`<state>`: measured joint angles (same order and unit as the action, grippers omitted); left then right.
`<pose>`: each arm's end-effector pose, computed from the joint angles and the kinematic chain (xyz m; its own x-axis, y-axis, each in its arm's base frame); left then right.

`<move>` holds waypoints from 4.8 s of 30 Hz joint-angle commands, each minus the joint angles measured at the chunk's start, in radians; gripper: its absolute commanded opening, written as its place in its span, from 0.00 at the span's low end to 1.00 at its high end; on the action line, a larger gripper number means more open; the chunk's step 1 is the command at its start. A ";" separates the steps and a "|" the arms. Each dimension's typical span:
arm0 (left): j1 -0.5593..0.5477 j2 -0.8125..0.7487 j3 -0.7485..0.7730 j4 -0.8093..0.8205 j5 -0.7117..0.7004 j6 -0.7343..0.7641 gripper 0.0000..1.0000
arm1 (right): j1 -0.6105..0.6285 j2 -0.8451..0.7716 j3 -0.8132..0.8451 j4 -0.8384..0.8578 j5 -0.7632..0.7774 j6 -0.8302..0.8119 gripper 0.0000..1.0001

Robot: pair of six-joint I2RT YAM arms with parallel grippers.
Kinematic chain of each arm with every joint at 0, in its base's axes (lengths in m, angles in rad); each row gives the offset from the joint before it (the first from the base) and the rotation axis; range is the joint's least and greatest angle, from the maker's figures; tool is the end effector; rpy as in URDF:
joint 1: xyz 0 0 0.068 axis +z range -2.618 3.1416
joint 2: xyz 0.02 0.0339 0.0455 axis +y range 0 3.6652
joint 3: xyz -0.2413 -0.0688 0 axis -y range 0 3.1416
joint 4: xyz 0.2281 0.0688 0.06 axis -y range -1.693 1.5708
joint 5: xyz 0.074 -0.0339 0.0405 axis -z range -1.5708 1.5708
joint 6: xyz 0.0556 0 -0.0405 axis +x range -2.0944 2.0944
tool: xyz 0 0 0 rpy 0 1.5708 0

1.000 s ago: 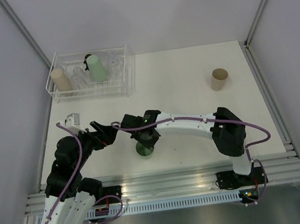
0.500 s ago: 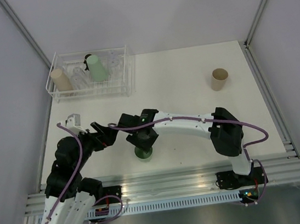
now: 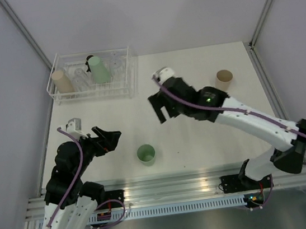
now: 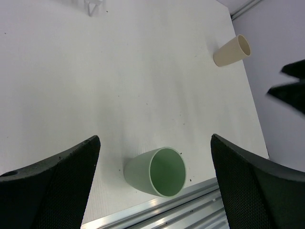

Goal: Unload the cups from the dish rack

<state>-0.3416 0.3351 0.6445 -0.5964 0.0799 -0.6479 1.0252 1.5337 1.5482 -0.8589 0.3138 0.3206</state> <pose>0.1071 -0.0428 0.2828 -0.4577 -0.4757 -0.7511 0.1628 0.7857 -0.5968 0.1820 0.2668 0.3231 -0.5909 -0.3957 -0.7031 -0.5484 0.8361 -0.0097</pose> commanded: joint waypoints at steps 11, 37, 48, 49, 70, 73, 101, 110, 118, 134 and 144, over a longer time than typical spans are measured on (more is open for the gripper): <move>0.004 -0.002 0.015 -0.017 0.021 0.001 1.00 | -0.815 0.007 -0.057 0.184 0.139 0.035 0.98; 0.004 -0.074 -0.005 -0.043 0.034 -0.015 1.00 | -0.945 0.410 0.159 0.222 -0.124 -0.032 0.91; 0.003 -0.113 -0.006 -0.074 0.029 -0.025 1.00 | -0.945 0.513 0.171 0.182 -0.160 -0.048 0.52; 0.003 -0.114 -0.008 -0.074 0.029 -0.025 1.00 | -0.944 0.513 0.173 0.179 -0.163 -0.051 0.39; 0.004 -0.009 0.023 -0.036 -0.003 0.007 1.00 | -0.371 0.022 -0.275 0.116 -0.289 -0.143 0.01; 0.003 0.015 0.032 -0.017 -0.014 0.017 1.00 | -0.255 -0.064 -0.397 0.156 -0.303 -0.108 0.01; 0.004 0.009 0.003 0.032 -0.002 -0.015 1.00 | 0.335 0.043 -0.387 0.241 -0.096 -0.005 0.43; 0.004 0.016 0.015 0.030 -0.005 -0.013 1.00 | 0.377 -0.124 -0.359 0.173 -0.111 -0.017 0.69; 0.004 0.094 0.023 0.104 -0.038 -0.004 1.00 | 0.380 -0.387 -0.353 0.178 0.166 0.004 0.84; 0.012 1.126 0.723 0.288 -0.548 0.186 1.00 | 0.323 -0.566 -0.456 -0.069 0.605 0.363 0.98; 0.110 1.642 1.249 0.184 -0.447 0.277 1.00 | 0.315 -0.699 -0.549 -0.077 0.532 0.423 0.98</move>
<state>-0.2646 1.8858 1.7596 -0.3630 -0.3943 -0.4244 1.3434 0.8394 1.0252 -0.9215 0.8631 0.7006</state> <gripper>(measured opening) 0.995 0.979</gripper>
